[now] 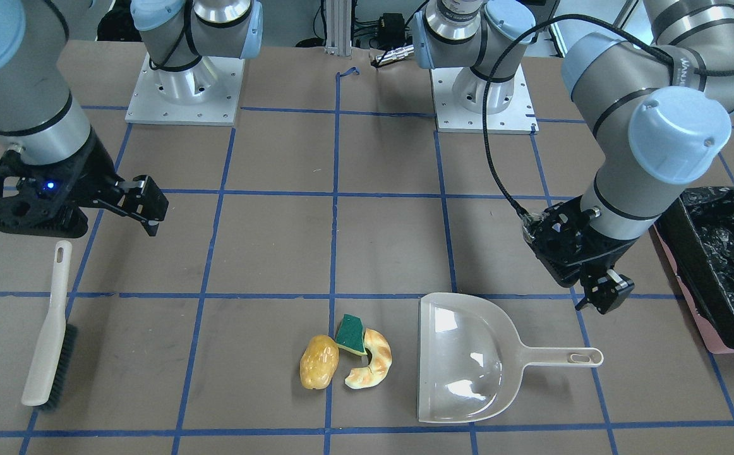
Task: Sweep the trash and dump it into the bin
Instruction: 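Grasp the dustpan handle with the left gripper while the right grasps the brush, then lift the white-handled brush with the right gripper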
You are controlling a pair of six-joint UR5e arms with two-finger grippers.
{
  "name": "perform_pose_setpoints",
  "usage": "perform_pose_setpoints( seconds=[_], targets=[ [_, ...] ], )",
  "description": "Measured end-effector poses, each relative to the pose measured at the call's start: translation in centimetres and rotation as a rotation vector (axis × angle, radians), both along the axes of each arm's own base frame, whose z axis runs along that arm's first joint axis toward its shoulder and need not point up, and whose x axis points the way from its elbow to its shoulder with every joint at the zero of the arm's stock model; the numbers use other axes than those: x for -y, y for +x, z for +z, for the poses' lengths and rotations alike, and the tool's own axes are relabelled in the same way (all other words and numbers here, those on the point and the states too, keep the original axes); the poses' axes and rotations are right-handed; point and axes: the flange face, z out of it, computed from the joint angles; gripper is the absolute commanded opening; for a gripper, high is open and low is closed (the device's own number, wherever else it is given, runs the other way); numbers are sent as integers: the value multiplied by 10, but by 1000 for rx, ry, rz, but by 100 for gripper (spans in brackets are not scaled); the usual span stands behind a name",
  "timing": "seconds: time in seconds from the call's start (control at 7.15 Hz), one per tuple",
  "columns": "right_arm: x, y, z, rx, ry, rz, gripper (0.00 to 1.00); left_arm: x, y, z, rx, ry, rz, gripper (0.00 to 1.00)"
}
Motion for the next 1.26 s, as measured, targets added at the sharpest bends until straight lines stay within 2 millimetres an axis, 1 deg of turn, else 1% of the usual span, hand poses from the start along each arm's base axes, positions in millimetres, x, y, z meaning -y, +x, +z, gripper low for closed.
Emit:
perform_pose_setpoints(
  seconds=[0.14, 0.28, 0.42, 0.56, 0.7, 0.84, 0.98, 1.12, 1.26],
  targets=[
    [10, -38, -27, 5, 31, 44, 100, 10, 30, -14, -6, 25, -17, 100],
    [18, -77, -60, 6, 39, 89, 100, 19, 55, -28, -24, 27, -37, 100],
    [21, -112, -93, 4, 30, 136, 100, 30, 66, -40, -29, 1, -106, 100],
    [17, -143, -127, 2, 25, 192, 100, 42, 72, -53, -22, -24, -195, 100],
    [10, -162, -155, 5, 33, 243, 100, 53, 74, -64, -18, -27, -273, 100],
    [2, -171, -173, 8, 47, 276, 99, 63, 74, -75, -17, -15, -347, 99],
    [-3, -173, -183, 11, 64, 288, 96, 69, 65, -88, -20, 1, -403, 98],
    [-7, -174, -189, 16, 78, 292, 81, 73, 52, -99, -24, 16, -438, 98],
    [-10, -174, -192, 19, 86, 292, 68, 75, 44, -107, -27, 29, -453, 98]
  ],
)
